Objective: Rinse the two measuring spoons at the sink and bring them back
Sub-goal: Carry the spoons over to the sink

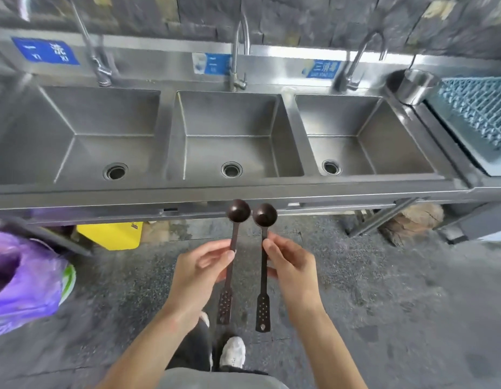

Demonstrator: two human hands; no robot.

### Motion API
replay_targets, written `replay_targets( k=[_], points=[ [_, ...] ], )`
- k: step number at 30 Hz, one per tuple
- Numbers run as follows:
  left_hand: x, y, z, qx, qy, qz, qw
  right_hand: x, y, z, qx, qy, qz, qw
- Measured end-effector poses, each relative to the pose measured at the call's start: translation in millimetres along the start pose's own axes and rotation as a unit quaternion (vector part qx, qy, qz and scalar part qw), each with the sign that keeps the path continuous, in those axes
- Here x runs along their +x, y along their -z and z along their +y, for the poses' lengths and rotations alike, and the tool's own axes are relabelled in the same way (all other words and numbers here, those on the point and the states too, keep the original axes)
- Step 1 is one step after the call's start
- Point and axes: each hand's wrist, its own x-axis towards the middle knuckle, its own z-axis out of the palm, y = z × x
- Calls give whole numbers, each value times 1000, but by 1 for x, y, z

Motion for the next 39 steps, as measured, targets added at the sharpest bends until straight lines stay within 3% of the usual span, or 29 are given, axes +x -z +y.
replay_targets(
  k=[9,23,30,39],
  points=[
    [130,22,30,-47,44,93,994,137,-63,-22,-52,-21,-41,998],
    [401,88,83,-19,138,81,987,406,-187,-58,-177,-80,-51,980],
    [507,85,42,1,200,120,972,505,-216,-17,-214,-143,-28,966],
    [585,79,-56,58,267,174,946,593,-228,82,-262,-217,-39,940]
  ],
)
